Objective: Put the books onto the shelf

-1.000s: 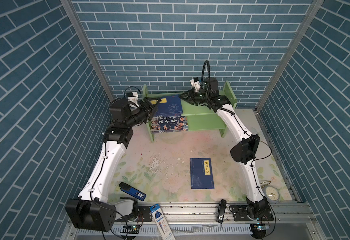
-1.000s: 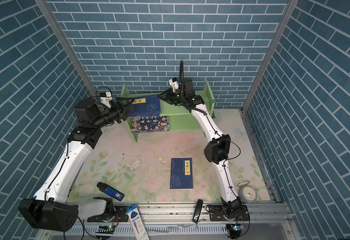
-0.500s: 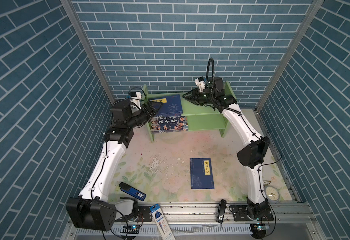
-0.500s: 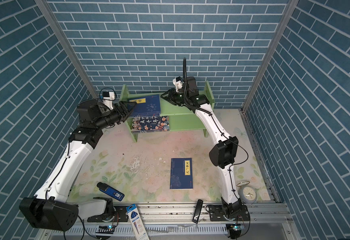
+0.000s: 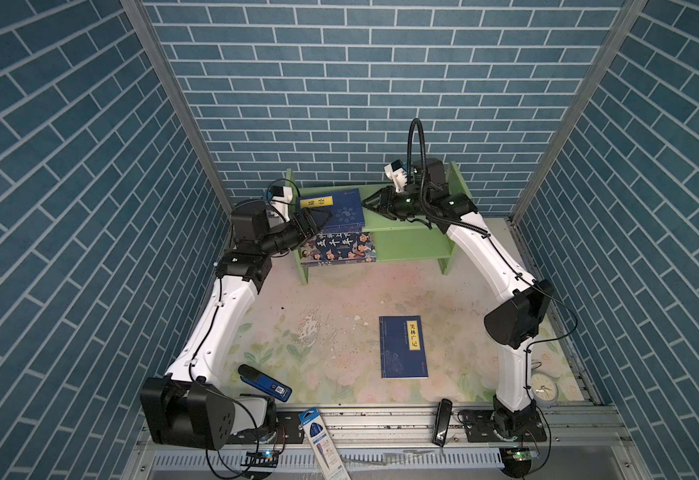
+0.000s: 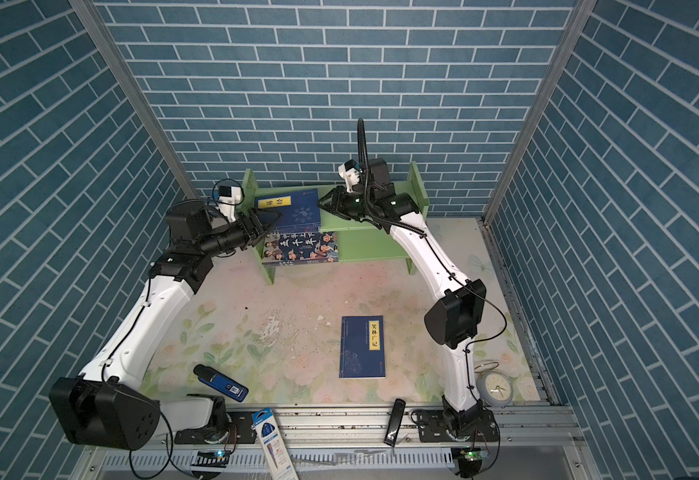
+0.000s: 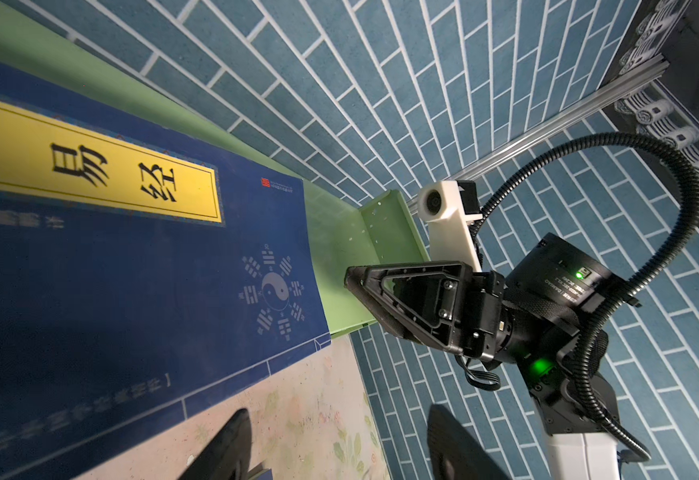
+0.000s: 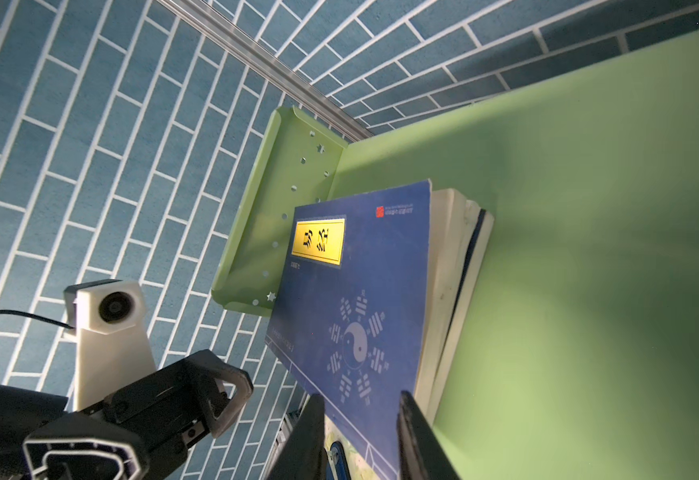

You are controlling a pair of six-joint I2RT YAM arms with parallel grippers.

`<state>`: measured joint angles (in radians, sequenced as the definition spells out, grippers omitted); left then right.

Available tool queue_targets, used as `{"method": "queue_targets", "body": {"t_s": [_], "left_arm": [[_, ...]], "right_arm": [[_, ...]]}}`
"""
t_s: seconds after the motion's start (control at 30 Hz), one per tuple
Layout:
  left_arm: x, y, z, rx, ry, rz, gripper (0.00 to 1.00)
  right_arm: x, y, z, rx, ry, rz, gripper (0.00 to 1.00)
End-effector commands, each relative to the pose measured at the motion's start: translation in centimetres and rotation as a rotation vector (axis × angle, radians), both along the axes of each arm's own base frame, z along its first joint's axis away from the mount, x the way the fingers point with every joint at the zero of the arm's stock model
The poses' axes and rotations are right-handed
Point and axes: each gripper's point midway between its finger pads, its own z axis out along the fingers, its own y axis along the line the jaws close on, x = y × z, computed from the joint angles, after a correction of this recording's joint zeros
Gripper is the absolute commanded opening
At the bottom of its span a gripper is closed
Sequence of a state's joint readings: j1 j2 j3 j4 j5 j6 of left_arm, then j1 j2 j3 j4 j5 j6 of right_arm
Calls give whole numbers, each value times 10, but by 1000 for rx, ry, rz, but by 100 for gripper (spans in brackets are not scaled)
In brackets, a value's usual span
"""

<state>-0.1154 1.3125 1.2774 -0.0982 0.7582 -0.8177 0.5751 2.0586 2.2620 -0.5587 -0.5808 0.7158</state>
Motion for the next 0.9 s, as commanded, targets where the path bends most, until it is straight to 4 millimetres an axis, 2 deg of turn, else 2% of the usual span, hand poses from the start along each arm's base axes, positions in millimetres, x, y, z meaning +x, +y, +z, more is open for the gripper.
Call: {"method": "queue_targets", "body": {"t_s": [0.0, 0.2, 0.5, 0.7, 0.87], "left_arm": [[-2, -3, -2, 25, -39, -36, 69], [-6, -8, -7, 27, -30, -79, 69], [-11, -12, -18, 41, -7, -128, 68], [-15, -14, -17, 53, -9, -153, 68], [-13, -10, -28, 88, 15, -136, 67]], "right_arm": [[5, 4, -13, -55, -31, -2, 31], [6, 6, -25, -115, -40, -8, 31], [3, 9, -21, -109, -46, -4, 30], [1, 12, -18, -96, -48, 4, 27], [0, 15, -17, -78, -40, 19, 24]]}}
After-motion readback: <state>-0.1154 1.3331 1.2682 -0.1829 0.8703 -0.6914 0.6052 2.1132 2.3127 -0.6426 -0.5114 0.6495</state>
